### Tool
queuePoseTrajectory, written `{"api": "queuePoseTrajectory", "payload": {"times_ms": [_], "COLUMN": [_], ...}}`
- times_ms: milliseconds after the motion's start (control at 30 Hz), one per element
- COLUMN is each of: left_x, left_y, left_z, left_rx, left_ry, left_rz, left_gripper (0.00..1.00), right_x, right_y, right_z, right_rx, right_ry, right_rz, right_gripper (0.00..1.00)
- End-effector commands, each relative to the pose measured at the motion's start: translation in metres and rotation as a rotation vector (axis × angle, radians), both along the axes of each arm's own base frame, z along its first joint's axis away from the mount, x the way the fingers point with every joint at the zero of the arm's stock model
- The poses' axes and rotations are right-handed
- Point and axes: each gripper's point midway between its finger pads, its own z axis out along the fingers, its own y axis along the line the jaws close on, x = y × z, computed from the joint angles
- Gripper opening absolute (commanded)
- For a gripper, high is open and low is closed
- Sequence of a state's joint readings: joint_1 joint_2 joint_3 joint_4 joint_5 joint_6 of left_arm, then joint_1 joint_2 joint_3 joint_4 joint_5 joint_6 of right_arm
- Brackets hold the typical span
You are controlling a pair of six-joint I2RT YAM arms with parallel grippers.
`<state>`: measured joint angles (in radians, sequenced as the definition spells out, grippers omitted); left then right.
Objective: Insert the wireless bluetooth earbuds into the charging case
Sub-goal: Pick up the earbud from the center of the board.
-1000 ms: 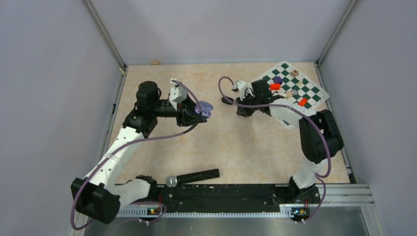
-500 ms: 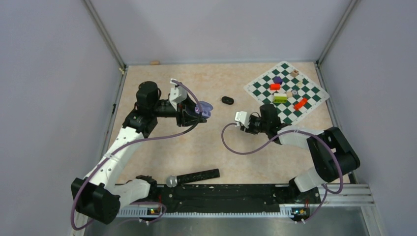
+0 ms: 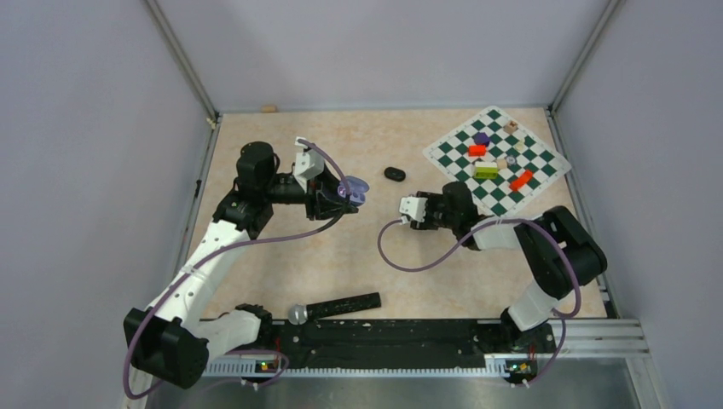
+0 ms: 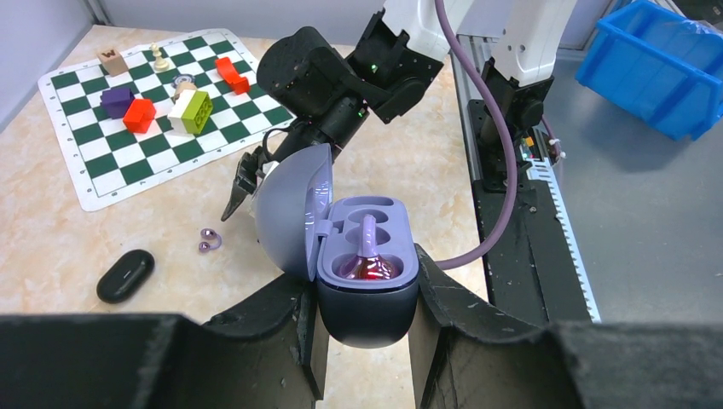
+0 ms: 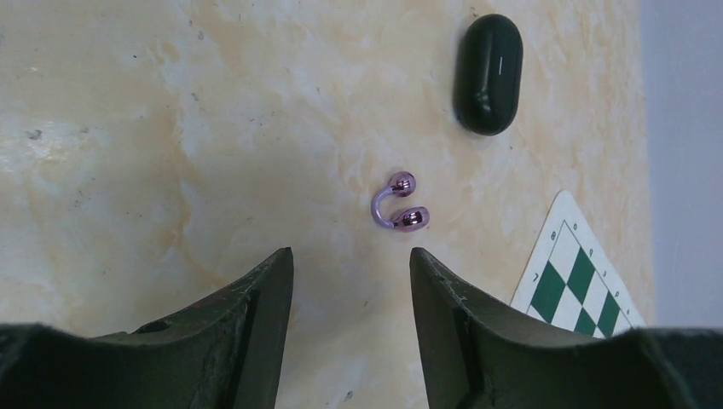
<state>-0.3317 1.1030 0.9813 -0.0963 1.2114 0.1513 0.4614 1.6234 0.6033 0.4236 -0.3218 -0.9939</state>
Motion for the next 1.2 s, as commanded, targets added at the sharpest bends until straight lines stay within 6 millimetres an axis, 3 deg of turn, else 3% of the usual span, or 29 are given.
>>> {"api": "queuePoseTrajectory", "payload": {"times_ms": [0, 167, 333, 567, 667, 933, 1167], "left_x": [-0.004, -0.005, -0.005, -0.003, -0.003, -0.004, -0.003], "left_y": [0.002, 0.002, 0.002, 0.003, 0.003, 0.004, 0.003], "left_z": [0.013, 0.014, 0.013, 0.012, 0.014, 0.014, 0.015], "left_rx": [-0.027, -0.028, -0.028, -0.027, -0.028, -0.03, -0.032], "left_ry": [-0.068, -0.073, -0.071, -0.07, -0.074, -0.076, -0.068], "left_rz": [-0.009, -0.011, -0.011, -0.002, 0.0, 0.001, -0.002], "left_gripper": [0.13, 0.13, 0.13, 0.13, 0.13, 0.13, 0.13], "right_x": [0.017, 0.019, 0.013, 0.007, 0.006, 0.007, 0.02], "right_y": [0.004, 0.0, 0.003, 0.007, 0.009, 0.007, 0.002], "right_z": [0.009, -0.001, -0.007, -0.002, -0.001, -0.014, -0.019], "right_rx": [-0.024, -0.053, -0.086, -0.05, -0.039, -0.099, -0.128], "right_ry": [-0.103, -0.102, -0.09, -0.012, -0.002, -0.091, -0.113], "right_rz": [-0.011, -0.021, 0.039, 0.177, 0.233, 0.297, 0.248], "right_gripper": [0.53, 0.51, 0.43, 0.36, 0.28, 0.35, 0.33]}}
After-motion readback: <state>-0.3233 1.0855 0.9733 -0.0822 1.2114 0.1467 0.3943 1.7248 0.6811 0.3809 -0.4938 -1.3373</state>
